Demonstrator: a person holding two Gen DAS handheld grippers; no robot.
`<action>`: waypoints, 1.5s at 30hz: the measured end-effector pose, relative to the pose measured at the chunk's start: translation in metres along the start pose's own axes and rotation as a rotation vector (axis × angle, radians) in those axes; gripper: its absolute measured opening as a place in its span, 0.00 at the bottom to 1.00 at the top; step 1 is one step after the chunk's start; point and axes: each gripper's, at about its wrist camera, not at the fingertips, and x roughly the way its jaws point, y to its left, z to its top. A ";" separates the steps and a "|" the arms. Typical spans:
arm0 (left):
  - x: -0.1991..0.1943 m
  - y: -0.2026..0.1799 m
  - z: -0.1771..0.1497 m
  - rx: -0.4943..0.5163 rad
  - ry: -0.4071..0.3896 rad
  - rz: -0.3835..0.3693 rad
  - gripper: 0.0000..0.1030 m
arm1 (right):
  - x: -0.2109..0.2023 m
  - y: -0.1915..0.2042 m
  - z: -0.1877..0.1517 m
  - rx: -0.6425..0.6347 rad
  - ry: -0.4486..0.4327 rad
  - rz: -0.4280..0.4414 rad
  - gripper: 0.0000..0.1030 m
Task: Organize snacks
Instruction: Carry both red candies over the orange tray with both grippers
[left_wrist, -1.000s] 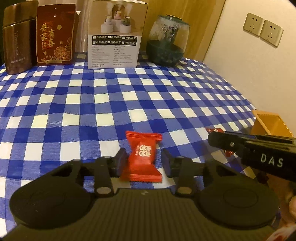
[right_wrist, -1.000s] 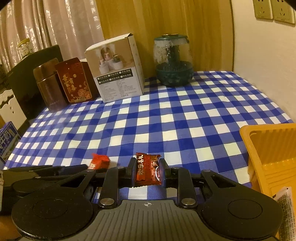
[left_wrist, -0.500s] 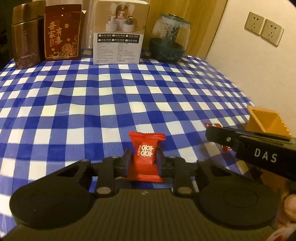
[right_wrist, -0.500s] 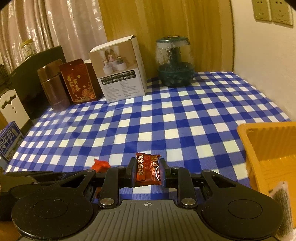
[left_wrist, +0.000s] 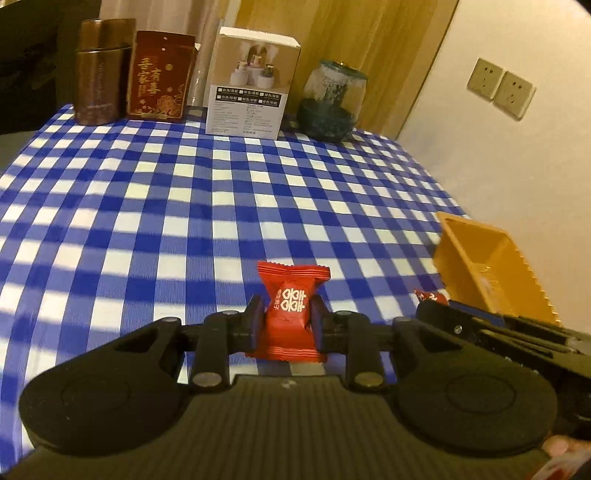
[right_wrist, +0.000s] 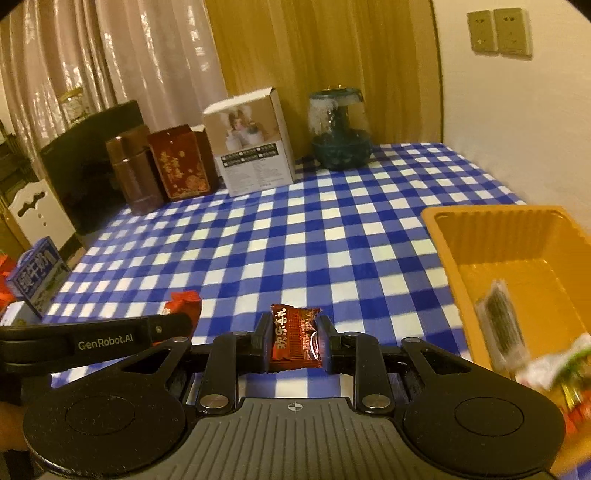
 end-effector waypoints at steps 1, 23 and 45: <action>-0.008 -0.002 -0.003 -0.002 -0.003 -0.001 0.23 | -0.008 0.001 -0.003 0.010 0.000 0.001 0.25; -0.145 -0.057 -0.052 -0.014 -0.053 -0.020 0.23 | -0.153 0.010 -0.036 0.026 -0.063 -0.011 0.25; -0.160 -0.116 -0.072 0.044 -0.030 -0.115 0.23 | -0.211 -0.039 -0.052 0.089 -0.103 -0.100 0.25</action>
